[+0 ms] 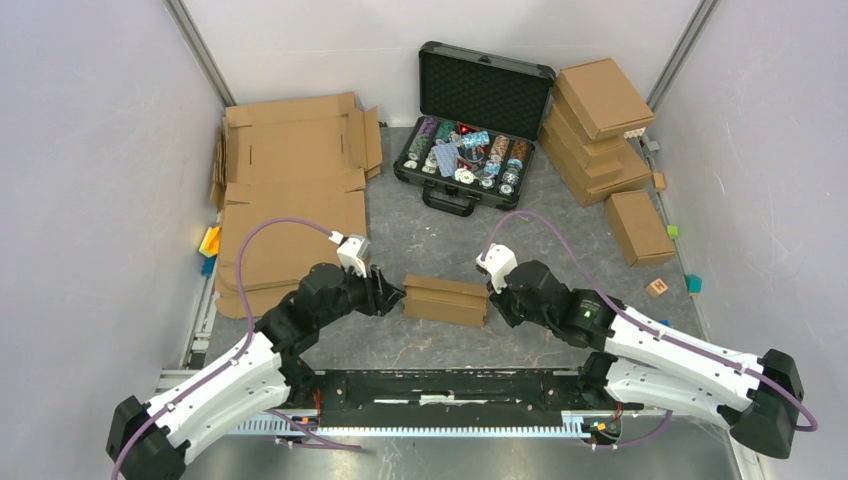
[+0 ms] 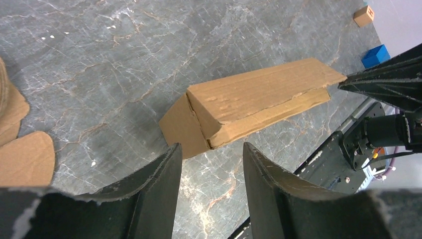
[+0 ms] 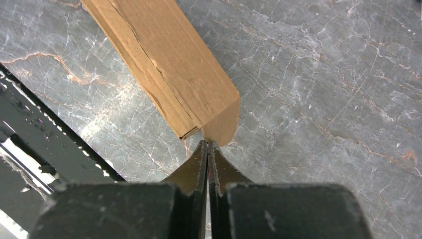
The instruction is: Fold the paper box
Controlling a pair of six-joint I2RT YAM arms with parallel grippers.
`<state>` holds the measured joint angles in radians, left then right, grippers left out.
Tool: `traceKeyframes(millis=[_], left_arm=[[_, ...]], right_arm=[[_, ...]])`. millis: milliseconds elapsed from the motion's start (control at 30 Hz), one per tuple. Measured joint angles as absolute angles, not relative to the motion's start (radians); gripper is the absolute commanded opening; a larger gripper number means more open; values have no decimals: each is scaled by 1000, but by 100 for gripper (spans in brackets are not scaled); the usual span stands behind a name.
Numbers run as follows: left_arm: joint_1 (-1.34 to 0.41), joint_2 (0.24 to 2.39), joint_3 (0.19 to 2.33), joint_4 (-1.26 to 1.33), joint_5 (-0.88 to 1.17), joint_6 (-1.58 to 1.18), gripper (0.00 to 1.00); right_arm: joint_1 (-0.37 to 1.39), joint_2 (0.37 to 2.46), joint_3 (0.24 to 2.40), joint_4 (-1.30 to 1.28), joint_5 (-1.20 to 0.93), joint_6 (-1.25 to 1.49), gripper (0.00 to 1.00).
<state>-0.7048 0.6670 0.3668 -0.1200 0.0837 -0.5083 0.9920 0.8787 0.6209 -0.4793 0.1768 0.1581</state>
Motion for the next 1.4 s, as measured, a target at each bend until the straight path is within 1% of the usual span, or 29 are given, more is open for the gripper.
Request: traceKeyframes(millis=[133, 167, 200, 300, 367, 533, 733, 867, 933, 1033, 1200, 1300, 1333, 1400], left_arm=[[-736, 691, 367, -121, 65, -508, 52], [-742, 702, 367, -126, 50, -508, 52], [-755, 707, 367, -128, 40, -508, 52], [-784, 727, 368, -134, -7, -507, 47], [-794, 735, 369, -134, -30, -507, 45], [-818, 761, 385, -133, -78, -505, 41], [-834, 761, 389, -129, -105, -501, 29], [-841, 760, 395, -125, -112, -499, 23], [-844, 757, 396, -125, -116, -499, 21], [-849, 755, 398, -124, -125, -497, 17], [-858, 755, 399, -119, -133, -496, 11], [-863, 755, 399, -117, -140, -496, 6], [-865, 755, 399, -117, -142, -496, 5], [-867, 755, 399, -117, -148, -496, 6]], right_arm=[[992, 879, 632, -479, 193, 163, 2], [992, 879, 635, -479, 196, 164, 4], [992, 879, 638, -479, 197, 164, 14], [992, 883, 644, -479, 197, 166, 35], [992, 884, 645, -479, 197, 166, 43], [992, 876, 640, -471, 198, 152, 45], [992, 865, 616, -449, 215, 130, 43], [992, 865, 604, -440, 223, 121, 47], [992, 865, 598, -429, 222, 115, 48], [992, 865, 587, -411, 223, 106, 45], [995, 865, 565, -387, 238, 88, 29], [1005, 862, 541, -350, 265, 76, 12], [1008, 859, 532, -338, 273, 73, 7], [1013, 850, 520, -320, 286, 63, 1]])
